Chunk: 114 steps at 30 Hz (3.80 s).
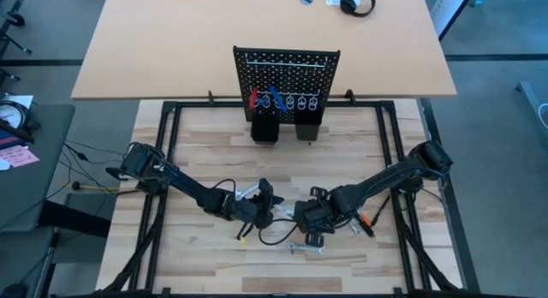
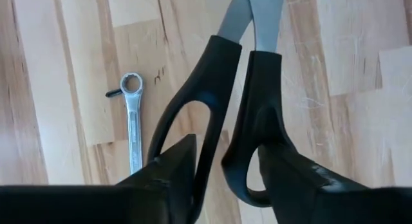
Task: Hang tools onto peg board
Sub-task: Hang the black scissors on the pegboard
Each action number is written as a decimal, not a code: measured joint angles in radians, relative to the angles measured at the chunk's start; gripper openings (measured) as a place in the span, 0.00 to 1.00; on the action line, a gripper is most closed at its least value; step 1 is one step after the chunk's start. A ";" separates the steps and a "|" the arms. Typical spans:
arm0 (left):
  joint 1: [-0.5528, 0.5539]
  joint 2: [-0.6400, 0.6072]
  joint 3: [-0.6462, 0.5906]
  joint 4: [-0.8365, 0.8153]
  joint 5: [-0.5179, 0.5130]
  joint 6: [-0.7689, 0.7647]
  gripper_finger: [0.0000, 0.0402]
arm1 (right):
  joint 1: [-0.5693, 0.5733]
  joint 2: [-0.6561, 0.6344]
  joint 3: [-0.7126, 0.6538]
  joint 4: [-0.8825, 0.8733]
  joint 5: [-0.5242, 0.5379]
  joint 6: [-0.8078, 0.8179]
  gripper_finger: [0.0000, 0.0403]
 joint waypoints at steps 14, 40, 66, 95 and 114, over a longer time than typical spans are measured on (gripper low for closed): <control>0.037 -0.003 -0.039 0.060 0.069 -0.201 0.00 | 0.074 -0.161 0.002 -0.113 0.197 -0.034 0.46; 0.160 -0.163 -0.489 0.884 0.432 -0.587 0.00 | 0.248 -0.356 -0.593 0.522 0.699 0.152 0.45; 0.156 -0.247 -0.533 1.001 0.626 -0.639 0.00 | -0.090 -0.113 -0.655 1.995 0.192 -0.684 0.45; 0.154 -0.246 -0.533 0.940 0.622 -0.636 0.00 | -0.133 -0.115 -0.424 1.786 0.053 -0.808 0.13; 0.156 -0.354 -0.534 0.498 0.387 -0.720 0.17 | -0.056 -0.511 -0.423 1.300 0.392 -0.842 0.11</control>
